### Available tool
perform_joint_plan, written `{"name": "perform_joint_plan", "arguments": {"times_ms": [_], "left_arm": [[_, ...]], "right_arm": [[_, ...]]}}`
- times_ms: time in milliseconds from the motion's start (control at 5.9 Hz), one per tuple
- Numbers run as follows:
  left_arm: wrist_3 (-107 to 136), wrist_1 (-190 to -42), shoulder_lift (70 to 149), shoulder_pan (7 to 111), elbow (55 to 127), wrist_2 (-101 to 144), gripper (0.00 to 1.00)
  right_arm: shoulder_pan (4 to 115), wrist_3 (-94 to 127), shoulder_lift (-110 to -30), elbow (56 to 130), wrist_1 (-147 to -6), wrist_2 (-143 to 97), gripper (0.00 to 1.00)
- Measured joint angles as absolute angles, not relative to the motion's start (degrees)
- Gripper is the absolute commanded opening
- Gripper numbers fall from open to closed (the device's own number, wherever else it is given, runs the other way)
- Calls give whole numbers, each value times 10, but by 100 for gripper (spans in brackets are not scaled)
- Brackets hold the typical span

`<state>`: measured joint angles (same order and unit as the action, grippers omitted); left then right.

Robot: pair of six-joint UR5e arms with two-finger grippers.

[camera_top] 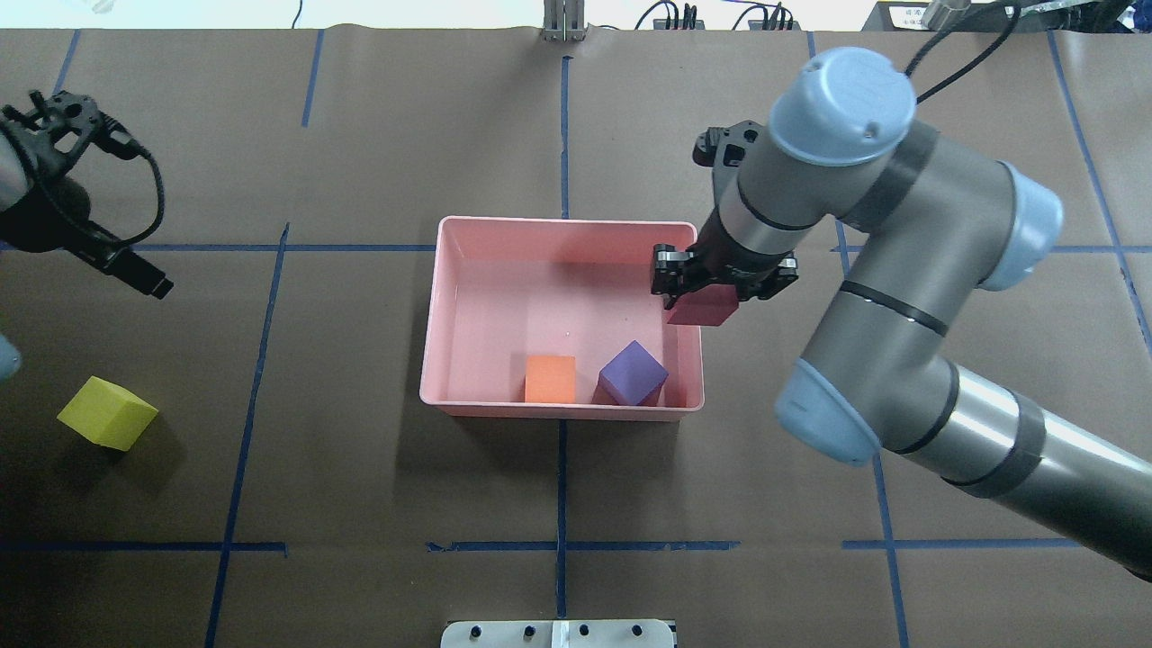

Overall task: Place blocks into pink bin with both arms
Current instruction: 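Grasp the pink-red cube with the right gripper while the left gripper withdraws, then drop the pink-red cube into the bin while the left gripper grasps the yellow-green cube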

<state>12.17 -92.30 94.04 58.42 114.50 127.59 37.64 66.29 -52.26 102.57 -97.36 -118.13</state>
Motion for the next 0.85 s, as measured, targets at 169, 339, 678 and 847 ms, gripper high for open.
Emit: {"name": "perform_joint_plan", "arguments": {"times_ms": [169,339,678,847], "left_arm": [[127,-973,889,586,1153,1275,100],[161,-1038,844,584,1152,1272,100],[256,-1166,787,536,1128,1230,100],[294,-1214,778,500,1107,1203,100]], "right_arm": [[358,680,-491,986,-975,-1159,100],[345,686,-480,968,-974,-1139,100],[338,687,-481,966,-973,-1128,100],[338,687,-483,968,-973,-1128,100]]}}
